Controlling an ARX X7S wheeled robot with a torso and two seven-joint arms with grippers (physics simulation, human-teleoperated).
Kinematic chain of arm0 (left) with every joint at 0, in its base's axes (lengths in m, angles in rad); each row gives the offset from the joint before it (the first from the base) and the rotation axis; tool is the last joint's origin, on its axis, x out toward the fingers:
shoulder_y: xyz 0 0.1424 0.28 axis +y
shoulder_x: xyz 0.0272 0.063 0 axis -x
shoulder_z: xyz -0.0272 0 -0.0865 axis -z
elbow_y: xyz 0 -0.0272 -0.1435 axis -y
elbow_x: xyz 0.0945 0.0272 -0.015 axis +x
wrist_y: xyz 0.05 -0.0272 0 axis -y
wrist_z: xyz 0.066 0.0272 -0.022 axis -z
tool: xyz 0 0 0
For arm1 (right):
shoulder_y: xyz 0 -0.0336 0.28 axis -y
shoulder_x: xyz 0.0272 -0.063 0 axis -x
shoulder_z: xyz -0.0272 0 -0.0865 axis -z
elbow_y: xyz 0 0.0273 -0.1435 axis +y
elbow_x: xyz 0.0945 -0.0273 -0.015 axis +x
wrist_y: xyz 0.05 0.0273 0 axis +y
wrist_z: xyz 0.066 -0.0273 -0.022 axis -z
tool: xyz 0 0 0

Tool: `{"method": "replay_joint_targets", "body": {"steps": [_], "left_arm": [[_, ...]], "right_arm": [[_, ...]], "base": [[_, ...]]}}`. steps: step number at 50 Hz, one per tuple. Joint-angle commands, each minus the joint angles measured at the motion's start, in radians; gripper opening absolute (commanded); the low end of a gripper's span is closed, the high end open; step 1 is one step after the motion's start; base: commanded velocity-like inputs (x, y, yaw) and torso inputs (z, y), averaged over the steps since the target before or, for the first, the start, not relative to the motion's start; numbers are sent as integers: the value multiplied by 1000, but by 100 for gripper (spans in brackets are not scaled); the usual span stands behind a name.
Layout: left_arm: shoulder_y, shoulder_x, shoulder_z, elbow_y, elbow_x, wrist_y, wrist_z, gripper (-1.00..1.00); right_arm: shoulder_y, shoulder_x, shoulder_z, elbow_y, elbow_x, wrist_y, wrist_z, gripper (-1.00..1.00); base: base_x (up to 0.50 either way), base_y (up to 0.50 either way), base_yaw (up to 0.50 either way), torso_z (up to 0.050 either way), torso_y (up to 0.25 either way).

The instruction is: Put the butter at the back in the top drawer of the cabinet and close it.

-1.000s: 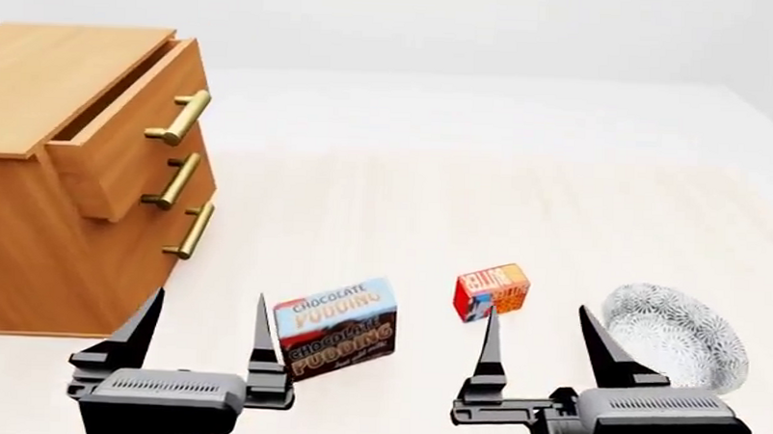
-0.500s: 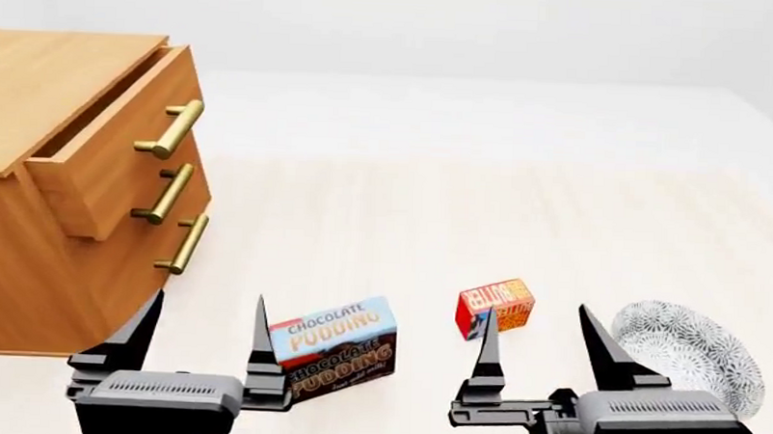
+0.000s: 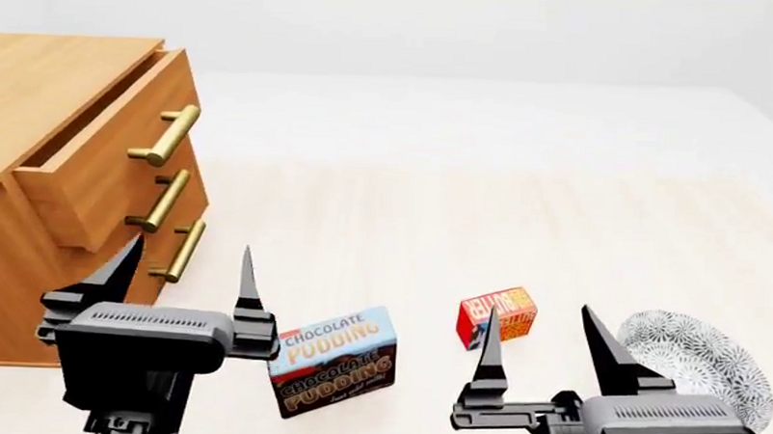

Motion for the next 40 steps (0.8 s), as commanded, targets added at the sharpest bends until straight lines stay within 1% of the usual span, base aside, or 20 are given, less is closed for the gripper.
{"method": "replay_joint_targets", "body": {"steps": [1, 5, 8, 11, 18, 22, 25, 31, 33, 38, 40], "left_arm": [[-391, -56, -72, 143, -147, -499, 26, 100], [-621, -47, -81, 60, -210, -666, 54, 100], [-760, -54, -35, -36, -203, -718, 65, 100], [-866, -59, 11, -131, -190, -727, 84, 100], [-1130, -47, 55, -330, -175, -774, 118, 100], [-1308, -44, 85, -435, -166, -819, 138, 100], [-1414, -37, 113, -531, -154, -813, 158, 100], [-1577, -14, 186, -796, -98, -730, 185, 100], [-1619, -1, 215, -915, -82, -701, 203, 100], [-1659, 33, 219, -1119, -75, -654, 224, 100], [-1661, 48, 237, -1240, -69, -665, 235, 100]], "right_arm": [[-13, 10, -5, -8, 6, -13, 3, 100], [-22, 15, -3, -17, 11, -19, 4, 100], [-27, 19, 0, -22, 15, -21, 6, 100], [-31, 23, 5, -25, 20, -25, 7, 100], [-37, 30, 3, -28, 28, -27, 6, 100], [-36, 38, 14, -38, 42, -21, 7, 100], [-28, 41, 20, -48, 52, -9, 9, 100], [-17, 49, 32, -62, 71, 9, 13, 100], [-11, 52, 40, -62, 82, 15, 13, 100], [3, 57, 54, -57, 102, 24, 13, 100], [5, 59, 61, -51, 112, 21, 9, 100]], "base": [[0, 0, 0, 0, 0], [0, 0, 0, 0, 0], [0, 0, 0, 0, 0], [0, 0, 0, 0, 0], [0, 0, 0, 0, 0], [0, 0, 0, 0, 0], [0, 0, 0, 0, 0], [0, 0, 0, 0, 0], [0, 0, 0, 0, 0], [0, 0, 0, 0, 0], [0, 0, 0, 0, 0]]}}
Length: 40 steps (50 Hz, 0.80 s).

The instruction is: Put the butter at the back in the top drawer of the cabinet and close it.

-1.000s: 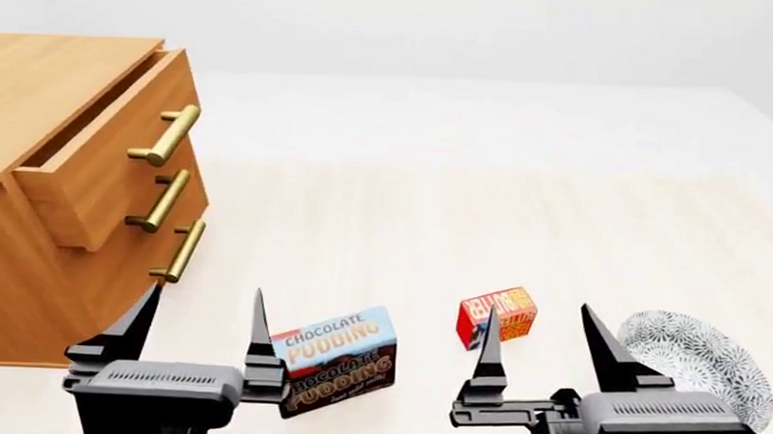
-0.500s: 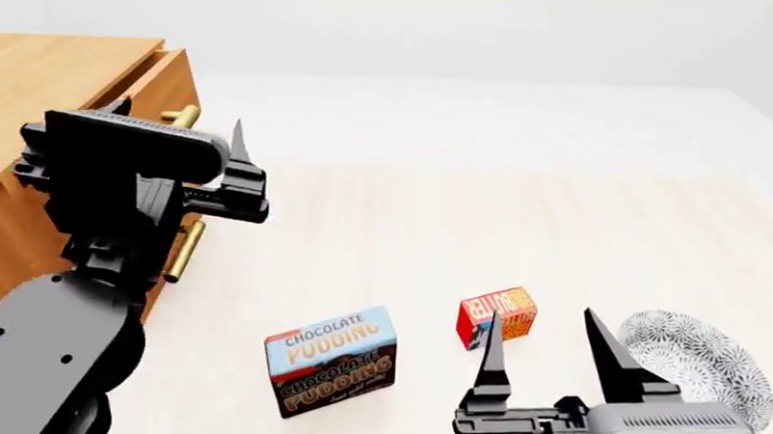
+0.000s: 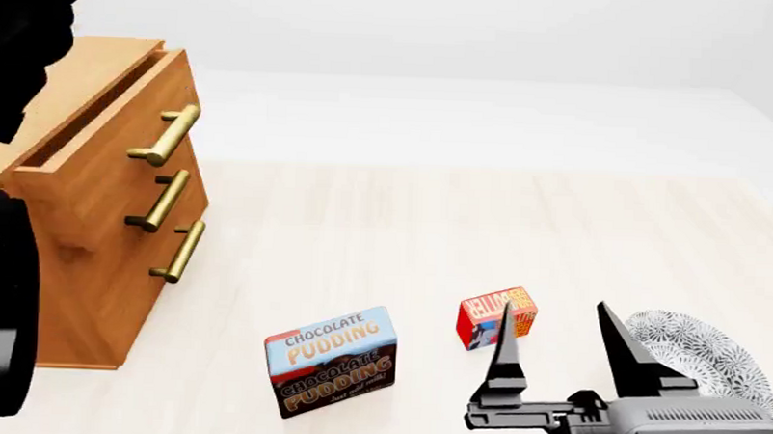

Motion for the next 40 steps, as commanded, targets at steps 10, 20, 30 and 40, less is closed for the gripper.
{"method": "replay_joint_targets", "body": {"steps": [10, 20, 30, 40], "left_arm": [[-375, 159, 172, -1095, 97, 127, 161, 100], [-395, 216, 3, -1229, 131, -58, 107, 100], [-363, 232, -100, -1229, 237, -144, 223, 100], [-344, 228, -105, -1229, 298, -173, 233, 100]], "right_arm": [[27, 22, 40, 14, 68, 10, -12, 100], [35, 21, 34, 35, 73, -3, -20, 100], [25, 21, 27, 49, 68, -26, -24, 100], [25, 22, 18, 51, 65, -27, -22, 100]], "base": [[0, 0, 0, 0, 0], [0, 0, 0, 0, 0], [0, 0, 0, 0, 0], [0, 0, 0, 0, 0]]}}
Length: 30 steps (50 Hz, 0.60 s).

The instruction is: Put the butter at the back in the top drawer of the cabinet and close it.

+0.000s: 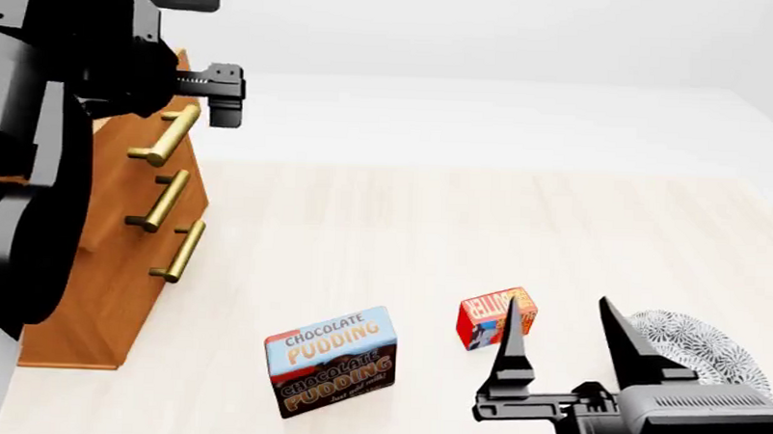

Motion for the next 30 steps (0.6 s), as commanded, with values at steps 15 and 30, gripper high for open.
{"method": "replay_joint_targets", "body": {"steps": [15, 30], "left_arm": [[-19, 34, 139, -37, 87, 17, 110, 100], [-42, 23, 135, -37, 66, 26, 101, 100]], "right_arm": [[-3, 6, -16, 4, -3, -11, 2, 100], [1, 9, -32, -5, -16, -2, 11, 100]], "base": [[0, 0, 0, 0, 0], [0, 0, 0, 0, 0]]}}
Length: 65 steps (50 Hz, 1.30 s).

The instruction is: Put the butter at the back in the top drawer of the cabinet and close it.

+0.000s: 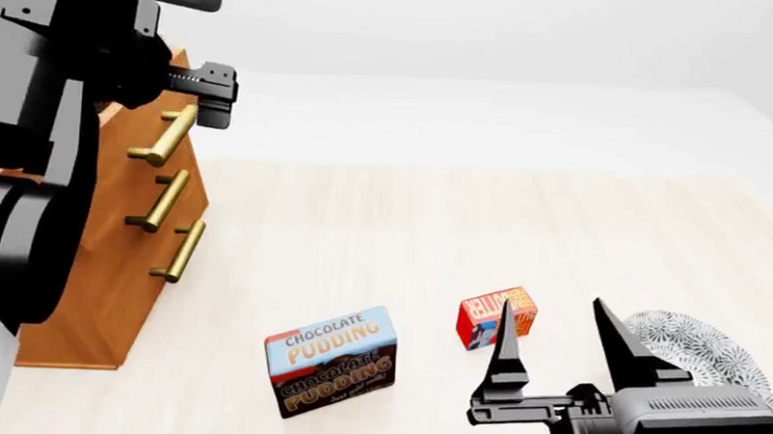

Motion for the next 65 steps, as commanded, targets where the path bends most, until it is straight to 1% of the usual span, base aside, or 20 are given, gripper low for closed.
{"method": "replay_joint_targets", "body": {"steps": [1, 22, 30, 48, 65], "left_arm": [[-16, -5, 7, -2, -7, 9, 3, 100], [-27, -65, -93, -2, -16, 29, -82, 100], [-24, -75, -114, -2, -14, 32, -92, 100], [34, -80, -87, -2, 0, 48, -85, 100], [59, -92, -105, -2, -7, 68, -112, 100]], "right_arm": [[3, 3, -11, -4, -8, 5, 5, 100], [16, 10, -32, -13, -15, 29, 13, 100], [18, 12, -39, -20, -18, 35, 17, 100], [9, 16, -51, -24, -23, 27, 22, 100], [17, 15, -65, -5, -27, 23, 21, 100]], "base": [[0, 0, 0, 0, 0], [0, 0, 0, 0, 0], [0, 0, 0, 0, 0], [0, 0, 0, 0, 0], [0, 0, 0, 0, 0]]}}
